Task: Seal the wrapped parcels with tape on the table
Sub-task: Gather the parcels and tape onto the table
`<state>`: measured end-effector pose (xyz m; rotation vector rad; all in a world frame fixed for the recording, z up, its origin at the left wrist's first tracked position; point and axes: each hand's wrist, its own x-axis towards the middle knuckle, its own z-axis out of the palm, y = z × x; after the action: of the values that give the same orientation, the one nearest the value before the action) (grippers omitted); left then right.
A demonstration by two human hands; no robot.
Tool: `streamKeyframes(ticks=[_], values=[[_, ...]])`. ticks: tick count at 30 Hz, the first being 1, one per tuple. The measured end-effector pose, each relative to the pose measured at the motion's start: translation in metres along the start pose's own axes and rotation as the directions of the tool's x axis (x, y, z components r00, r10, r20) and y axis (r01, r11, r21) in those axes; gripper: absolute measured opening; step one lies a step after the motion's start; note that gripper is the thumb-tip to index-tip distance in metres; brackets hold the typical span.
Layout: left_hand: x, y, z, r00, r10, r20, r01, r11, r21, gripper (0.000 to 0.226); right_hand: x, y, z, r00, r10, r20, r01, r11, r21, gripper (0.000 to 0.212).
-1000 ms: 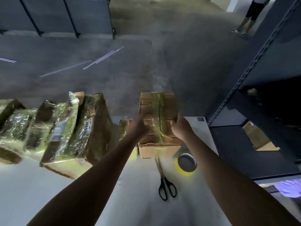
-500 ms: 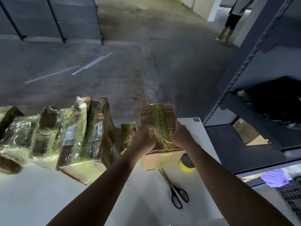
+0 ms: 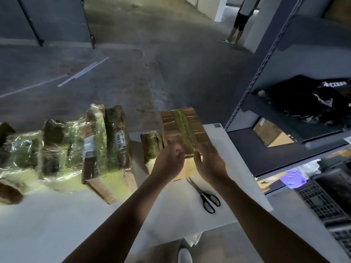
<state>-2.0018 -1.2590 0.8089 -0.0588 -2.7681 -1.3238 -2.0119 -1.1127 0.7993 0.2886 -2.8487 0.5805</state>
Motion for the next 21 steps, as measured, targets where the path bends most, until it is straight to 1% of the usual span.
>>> streamKeyframes(ticks=[3, 5, 7, 10, 12, 13, 15, 16, 18, 19, 21], values=[[-0.024, -0.010, 0.001, 0.999, -0.023, 0.047, 0.027, 0.997, -0.072, 0.022, -0.027, 0.002, 0.008, 0.998, -0.044, -0.052, 0.043, 0.999, -0.007, 0.021], [-0.042, -0.015, 0.000, 0.996, -0.067, 0.054, 0.073, 0.991, -0.114, 0.027, -0.044, 0.002, 0.012, 0.999, -0.036, -0.037, 0.038, 0.997, 0.073, 0.019], [-0.062, -0.021, 0.001, 0.983, -0.166, 0.075, 0.176, 0.973, -0.151, 0.032, -0.059, -0.002, 0.013, 0.999, 0.028, 0.046, -0.035, 0.986, 0.164, 0.014], [-0.093, -0.035, 0.000, 0.944, -0.308, 0.122, 0.325, 0.932, -0.159, 0.042, -0.073, -0.007, 0.016, 0.962, 0.081, 0.260, -0.133, 0.973, 0.190, 0.016], [-0.108, -0.045, -0.003, 0.932, -0.337, 0.131, 0.352, 0.928, -0.122, 0.047, -0.079, -0.010, 0.017, 0.922, 0.101, 0.373, -0.178, 0.968, 0.178, 0.023], [-0.113, -0.050, -0.005, 0.932, -0.339, 0.129, 0.350, 0.934, -0.074, 0.045, -0.081, -0.011, 0.018, 0.910, 0.098, 0.403, -0.179, 0.970, 0.167, 0.027], [-0.122, -0.054, -0.007, 0.923, -0.372, 0.096, 0.374, 0.927, -0.008, 0.038, -0.084, -0.011, 0.025, 0.922, 0.046, 0.385, -0.137, 0.967, 0.213, 0.031], [-0.125, -0.055, -0.008, 0.917, -0.395, 0.061, 0.397, 0.917, -0.030, 0.033, -0.084, -0.010, 0.029, 0.935, 0.023, 0.353, -0.125, 0.955, 0.268, 0.032], [-0.133, -0.053, -0.009, 0.911, -0.413, -0.007, 0.410, 0.908, -0.089, 0.025, -0.082, -0.007, 0.038, 0.948, 0.028, 0.318, -0.149, 0.921, 0.361, 0.032], [-0.136, -0.051, -0.009, 0.911, -0.412, -0.019, 0.408, 0.908, -0.095, 0.024, -0.080, -0.005, 0.042, 0.949, 0.030, 0.315, -0.157, 0.909, 0.387, 0.028], [-0.140, -0.051, -0.010, 0.906, -0.422, -0.023, 0.419, 0.904, -0.091, 0.025, -0.074, -0.003, 0.046, 0.956, -0.001, 0.293, -0.129, 0.897, 0.423, 0.023]])
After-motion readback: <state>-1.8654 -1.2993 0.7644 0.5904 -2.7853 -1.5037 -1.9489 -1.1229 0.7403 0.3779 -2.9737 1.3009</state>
